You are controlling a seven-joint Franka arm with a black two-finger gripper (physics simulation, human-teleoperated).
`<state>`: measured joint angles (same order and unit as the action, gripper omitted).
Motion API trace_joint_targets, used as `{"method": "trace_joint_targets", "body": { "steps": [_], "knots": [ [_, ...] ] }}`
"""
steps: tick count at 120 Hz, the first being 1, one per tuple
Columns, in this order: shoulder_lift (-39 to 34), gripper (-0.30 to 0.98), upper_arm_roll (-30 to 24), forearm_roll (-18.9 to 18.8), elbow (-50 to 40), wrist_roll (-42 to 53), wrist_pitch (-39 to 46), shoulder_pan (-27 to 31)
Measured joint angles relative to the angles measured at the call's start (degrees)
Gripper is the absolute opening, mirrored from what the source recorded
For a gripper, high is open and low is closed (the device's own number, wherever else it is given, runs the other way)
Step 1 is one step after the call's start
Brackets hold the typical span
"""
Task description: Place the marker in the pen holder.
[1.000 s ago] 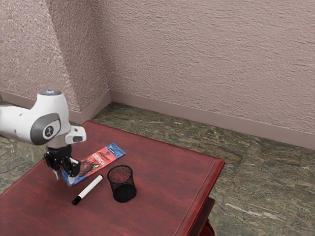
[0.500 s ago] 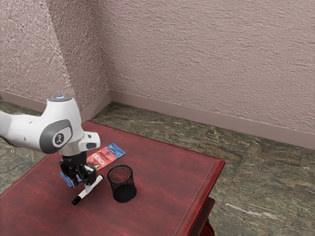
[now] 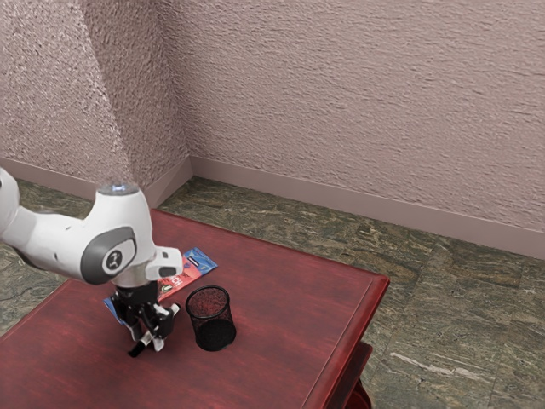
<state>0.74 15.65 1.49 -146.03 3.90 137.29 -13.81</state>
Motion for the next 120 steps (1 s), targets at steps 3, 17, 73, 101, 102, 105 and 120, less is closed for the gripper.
{"method": "trace_joint_targets", "body": {
  "steps": [3, 17, 73, 101, 102, 105, 120],
  "knots": [
    [-0.1, 0.36, 0.0, 0.0, -0.2, 0.0, 0.1, -0.1],
    [-0.2, 0.33, 0.0, 0.0, -0.5, 0.2, 0.4, -0.5],
    [0.3, 0.13, 0.8, 0.0, -0.6, 0.5, 0.7, -0.3],
    [0.6, 0.11, 0.8, 0.1, -0.5, 0.6, 0.8, 1.7],
    [0.7, 0.11, 0.8, 0.1, -0.5, 0.6, 0.8, 1.7],
    [0.8, 0.11, 0.8, 0.1, -0.5, 0.6, 0.8, 1.9],
    [1.2, 0.09, 0.8, 0.2, -0.5, 0.6, 0.9, 1.9]
  ]
}}
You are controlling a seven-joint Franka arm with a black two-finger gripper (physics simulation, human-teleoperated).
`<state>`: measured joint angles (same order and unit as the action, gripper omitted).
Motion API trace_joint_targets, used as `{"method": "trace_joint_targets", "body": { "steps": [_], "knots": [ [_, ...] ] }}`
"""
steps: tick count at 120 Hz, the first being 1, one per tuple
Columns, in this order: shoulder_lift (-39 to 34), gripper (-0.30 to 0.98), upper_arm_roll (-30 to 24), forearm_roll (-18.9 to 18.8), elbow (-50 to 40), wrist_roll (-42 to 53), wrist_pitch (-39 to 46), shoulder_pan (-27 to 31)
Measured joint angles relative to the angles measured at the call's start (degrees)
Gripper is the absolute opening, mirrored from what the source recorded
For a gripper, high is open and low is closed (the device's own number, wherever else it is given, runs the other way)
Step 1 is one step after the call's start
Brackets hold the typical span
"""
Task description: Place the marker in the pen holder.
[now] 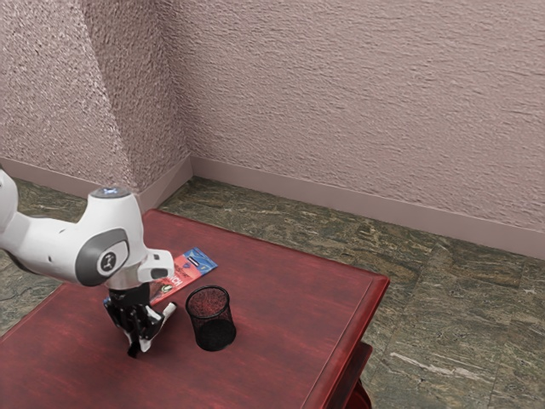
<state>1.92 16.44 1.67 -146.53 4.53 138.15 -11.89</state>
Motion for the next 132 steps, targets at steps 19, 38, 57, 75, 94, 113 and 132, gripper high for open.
{"method": "trace_joint_targets", "body": {
  "steps": [19, 38, 57, 75, 94, 113, 132],
  "knots": [
    [0.0, 0.11, 0.1, 0.2, 0.0, -0.1, 0.1, 0.0],
    [0.0, 0.01, 0.1, 0.2, 0.1, -0.1, 0.1, 0.2],
    [-1.1, -0.06, 0.2, -0.4, 0.5, -0.6, -0.3, -0.5],
    [-6.6, -0.08, -0.2, -1.5, 2.7, -1.7, -3.9, -1.2],
    [-10.5, -0.09, -0.7, -5.4, 10.3, -3.6, -11.5, -1.3],
    [-8.4, -0.1, -2.5, -9.8, 22.3, -7.3, -26.4, -5.5],
    [-5.5, -0.1, -2.6, -11.2, 27.9, -10.3, -38.1, -8.2]
  ]
}}
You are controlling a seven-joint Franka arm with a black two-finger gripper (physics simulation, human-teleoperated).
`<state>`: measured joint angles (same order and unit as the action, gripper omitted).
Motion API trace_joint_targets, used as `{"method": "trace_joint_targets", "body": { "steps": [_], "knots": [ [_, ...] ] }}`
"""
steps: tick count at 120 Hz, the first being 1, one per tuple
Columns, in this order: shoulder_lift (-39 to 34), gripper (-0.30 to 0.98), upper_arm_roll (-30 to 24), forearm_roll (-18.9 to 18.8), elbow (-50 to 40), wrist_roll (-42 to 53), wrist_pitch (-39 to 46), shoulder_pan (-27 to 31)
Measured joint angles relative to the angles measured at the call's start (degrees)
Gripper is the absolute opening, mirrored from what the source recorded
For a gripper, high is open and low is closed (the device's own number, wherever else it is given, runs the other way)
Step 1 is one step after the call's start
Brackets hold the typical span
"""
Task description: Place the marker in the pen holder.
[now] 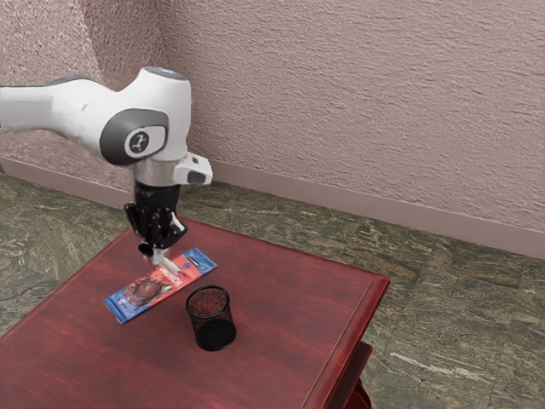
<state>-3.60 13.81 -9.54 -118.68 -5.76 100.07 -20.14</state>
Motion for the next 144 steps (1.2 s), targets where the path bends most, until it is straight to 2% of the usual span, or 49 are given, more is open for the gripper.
{"method": "trace_joint_targets", "body": {
  "steps": [19, 45, 81, 144],
  "knots": [
    [0.7, -0.1, 0.0, -0.6, 3.2, -2.3, -7.5, -1.8],
    [3.6, -0.08, 0.3, -0.6, 6.3, -4.6, -11.9, -5.1],
    [8.4, -0.07, -1.4, 0.3, 9.9, -6.9, -13.7, -7.3],
    [14.6, -0.06, -1.6, 1.9, 14.2, -8.7, -14.0, -7.4]
  ]
}}
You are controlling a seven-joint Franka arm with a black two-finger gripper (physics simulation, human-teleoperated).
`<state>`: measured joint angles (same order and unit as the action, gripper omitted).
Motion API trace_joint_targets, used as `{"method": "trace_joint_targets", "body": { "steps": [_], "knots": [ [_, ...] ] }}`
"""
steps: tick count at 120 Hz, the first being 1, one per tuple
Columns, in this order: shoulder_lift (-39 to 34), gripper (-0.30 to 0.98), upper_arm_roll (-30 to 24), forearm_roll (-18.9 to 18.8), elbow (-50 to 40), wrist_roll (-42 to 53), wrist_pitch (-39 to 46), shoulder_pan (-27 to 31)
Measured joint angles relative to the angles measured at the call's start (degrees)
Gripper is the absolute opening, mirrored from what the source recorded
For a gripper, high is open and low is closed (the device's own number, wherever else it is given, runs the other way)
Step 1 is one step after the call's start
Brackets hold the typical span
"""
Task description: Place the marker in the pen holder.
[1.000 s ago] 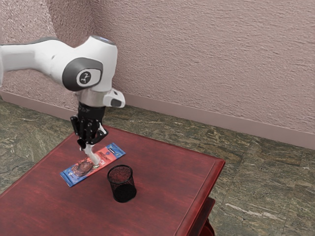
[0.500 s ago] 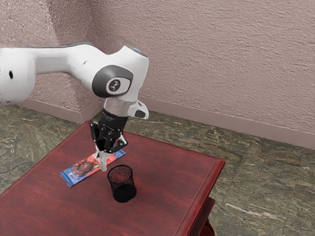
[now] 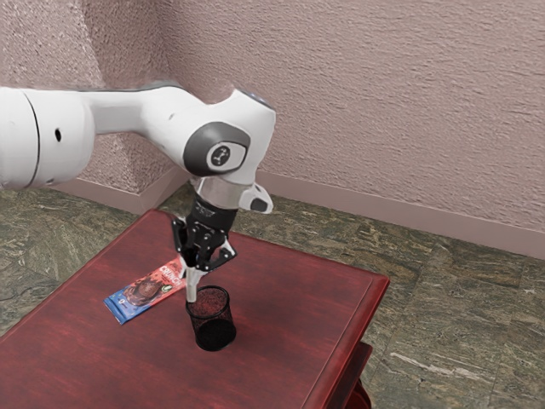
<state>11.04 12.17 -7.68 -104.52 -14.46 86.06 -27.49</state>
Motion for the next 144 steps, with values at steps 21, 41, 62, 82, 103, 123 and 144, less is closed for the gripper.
{"method": "trace_joint_targets", "body": {
  "steps": [21, 41, 62, 82, 103, 123, 144],
  "knots": [
    [0.7, -0.06, -0.1, 0.5, 0.2, -0.3, 0.1, 0.0],
    [2.0, -0.06, -0.1, 0.6, 1.5, -0.5, 0.2, 0.3],
    [3.5, -0.06, -0.1, 0.7, 1.6, -0.6, 0.6, 0.5],
    [4.3, -0.06, -0.1, 0.8, 1.6, -0.7, 1.0, 0.4],
    [4.6, 0.2, -0.2, 2.0, 1.6, -0.8, 1.3, 0.0],
    [1.6, 0.46, -0.9, 2.8, 5.2, -0.8, -0.8, -0.4],
    [-15.9, 0.59, 2.2, 3.7, 11.0, 2.0, 2.4, -1.0]
  ]
}}
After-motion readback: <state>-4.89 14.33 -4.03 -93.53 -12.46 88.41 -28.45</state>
